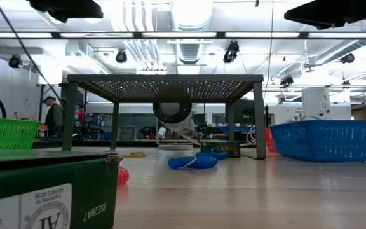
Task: Pick & Place Office Desk Supplies
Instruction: Put the yellow rubber band into the orange bin
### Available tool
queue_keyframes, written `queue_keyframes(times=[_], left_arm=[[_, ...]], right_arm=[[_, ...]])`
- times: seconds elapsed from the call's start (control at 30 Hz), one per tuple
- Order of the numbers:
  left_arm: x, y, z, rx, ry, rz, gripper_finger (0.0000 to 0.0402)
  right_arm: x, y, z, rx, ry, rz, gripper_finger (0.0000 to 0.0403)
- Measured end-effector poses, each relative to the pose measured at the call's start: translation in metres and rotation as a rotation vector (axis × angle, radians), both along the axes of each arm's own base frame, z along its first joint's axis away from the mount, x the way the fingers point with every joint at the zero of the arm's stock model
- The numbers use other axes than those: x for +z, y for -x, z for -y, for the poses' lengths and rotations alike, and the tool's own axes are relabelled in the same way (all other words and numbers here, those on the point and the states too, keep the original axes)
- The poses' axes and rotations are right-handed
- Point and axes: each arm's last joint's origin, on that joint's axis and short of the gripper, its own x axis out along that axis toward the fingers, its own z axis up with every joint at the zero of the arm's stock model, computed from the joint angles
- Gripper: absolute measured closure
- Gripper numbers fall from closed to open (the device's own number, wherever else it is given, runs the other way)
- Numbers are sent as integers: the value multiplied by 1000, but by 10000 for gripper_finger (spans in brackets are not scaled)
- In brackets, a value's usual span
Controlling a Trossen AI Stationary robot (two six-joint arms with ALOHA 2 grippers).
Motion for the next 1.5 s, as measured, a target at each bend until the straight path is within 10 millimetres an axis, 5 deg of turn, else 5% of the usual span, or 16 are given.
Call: queue_keyframes(times=[0.87, 1.23, 1.5], left_arm=[[-64, -61, 41, 171, 249, -147, 268], [-90, -85, 56, 492, 433, -224, 268], [-112, -95, 47, 664, 548, -155, 268]], right_arm=[[0, 0, 0, 0, 0, 0, 268], [0, 0, 0, 0, 0, 0, 268], [0, 0, 0, 0, 0, 0, 268]])
